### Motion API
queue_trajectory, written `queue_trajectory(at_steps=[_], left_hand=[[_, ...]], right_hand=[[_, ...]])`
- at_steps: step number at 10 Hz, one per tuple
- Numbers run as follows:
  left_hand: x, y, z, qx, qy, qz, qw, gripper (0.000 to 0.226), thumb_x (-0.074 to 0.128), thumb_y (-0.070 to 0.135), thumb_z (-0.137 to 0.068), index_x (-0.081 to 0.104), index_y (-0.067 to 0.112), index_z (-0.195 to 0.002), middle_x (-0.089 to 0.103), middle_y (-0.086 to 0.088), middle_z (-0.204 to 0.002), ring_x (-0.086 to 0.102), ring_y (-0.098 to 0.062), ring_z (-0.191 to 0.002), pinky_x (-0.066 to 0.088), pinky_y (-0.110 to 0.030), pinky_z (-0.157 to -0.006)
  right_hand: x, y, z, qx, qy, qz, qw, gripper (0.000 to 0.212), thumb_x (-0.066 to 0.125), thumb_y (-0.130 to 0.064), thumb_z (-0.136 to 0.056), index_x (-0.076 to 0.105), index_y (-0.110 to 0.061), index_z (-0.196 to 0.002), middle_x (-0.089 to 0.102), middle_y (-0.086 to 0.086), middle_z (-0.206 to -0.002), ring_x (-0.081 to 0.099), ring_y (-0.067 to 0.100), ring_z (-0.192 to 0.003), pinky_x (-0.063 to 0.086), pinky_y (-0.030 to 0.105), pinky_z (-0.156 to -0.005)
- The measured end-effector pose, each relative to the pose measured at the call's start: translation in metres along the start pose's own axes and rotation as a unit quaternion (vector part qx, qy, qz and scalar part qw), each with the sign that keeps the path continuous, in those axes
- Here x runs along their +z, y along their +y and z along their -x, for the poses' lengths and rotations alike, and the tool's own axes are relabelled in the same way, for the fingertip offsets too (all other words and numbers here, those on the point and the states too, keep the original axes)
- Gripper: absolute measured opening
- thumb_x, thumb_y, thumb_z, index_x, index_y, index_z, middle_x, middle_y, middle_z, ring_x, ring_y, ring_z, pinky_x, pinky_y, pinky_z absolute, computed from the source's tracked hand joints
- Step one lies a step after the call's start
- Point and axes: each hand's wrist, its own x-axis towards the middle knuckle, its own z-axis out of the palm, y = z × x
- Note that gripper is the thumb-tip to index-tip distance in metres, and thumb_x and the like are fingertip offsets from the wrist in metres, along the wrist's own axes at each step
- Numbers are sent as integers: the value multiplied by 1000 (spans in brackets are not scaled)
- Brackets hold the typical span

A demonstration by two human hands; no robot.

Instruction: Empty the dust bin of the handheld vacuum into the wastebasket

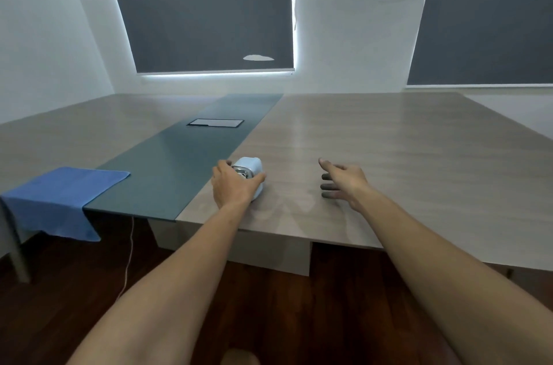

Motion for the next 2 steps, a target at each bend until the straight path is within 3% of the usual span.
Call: queue_trajectory(at_steps=[1, 2], left_hand=[[4, 20, 5, 69, 27, -19, 997, 89, 77, 58, -65, 47, 8, -133, 51, -10, -133, 47, -29, -125, 41, -40, -100], [15, 48, 10, 167, 33, -24, 985, 81, 69, 59, -71, 53, 6, -129, 54, -11, -131, 46, -28, -127, 37, -40, -108]], right_hand=[[-13, -6, 1, -38, 42, 76, 995, 40, 63, -49, -86, 65, -15, -106, 69, 11, -114, 66, 27, -101, 59, 43, -85], [-30, -11, 12, -92, 86, 204, 971, 47, 53, -52, -91, 68, -14, -113, 68, 4, -119, 59, 25, -113, 46, 32, -96]])
